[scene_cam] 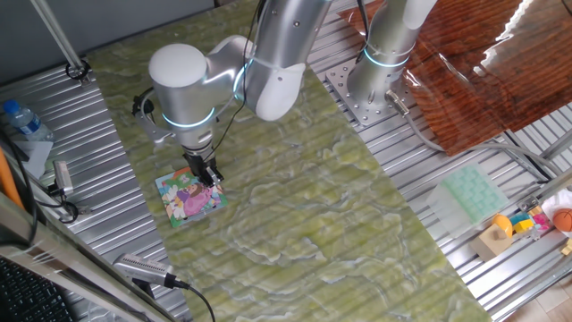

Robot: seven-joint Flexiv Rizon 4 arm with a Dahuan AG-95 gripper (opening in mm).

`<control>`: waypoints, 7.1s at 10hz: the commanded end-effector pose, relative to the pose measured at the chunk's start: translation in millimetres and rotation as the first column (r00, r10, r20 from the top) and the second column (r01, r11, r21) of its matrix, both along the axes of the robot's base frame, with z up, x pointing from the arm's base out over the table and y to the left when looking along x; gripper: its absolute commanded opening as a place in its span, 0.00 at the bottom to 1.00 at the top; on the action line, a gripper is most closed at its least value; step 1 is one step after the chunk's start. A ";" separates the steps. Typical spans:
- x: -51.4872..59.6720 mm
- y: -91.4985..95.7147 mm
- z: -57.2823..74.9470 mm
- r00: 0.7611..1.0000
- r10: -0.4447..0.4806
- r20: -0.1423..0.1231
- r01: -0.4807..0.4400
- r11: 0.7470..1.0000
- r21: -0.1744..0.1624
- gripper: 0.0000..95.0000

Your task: Assemble one piece of a puzzle

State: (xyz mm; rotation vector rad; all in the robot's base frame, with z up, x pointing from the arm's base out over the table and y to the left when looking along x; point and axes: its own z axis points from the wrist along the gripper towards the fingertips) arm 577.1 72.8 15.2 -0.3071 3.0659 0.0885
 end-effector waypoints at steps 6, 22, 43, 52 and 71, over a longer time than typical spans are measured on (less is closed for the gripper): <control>2.2 3.0 -3.1 1.000 -0.005 0.008 0.005 0.999 0.032 0.00; 2.7 4.5 17.0 0.997 -0.046 -0.062 0.048 0.998 0.036 0.00; 0.6 32.0 10.9 0.988 -0.151 -0.023 0.150 0.988 -0.027 0.00; -1.6 33.9 4.7 0.986 -0.164 -0.032 0.163 0.986 -0.025 0.00; 14.2 38.8 18.5 0.992 -0.112 -0.051 0.110 0.993 -0.045 0.00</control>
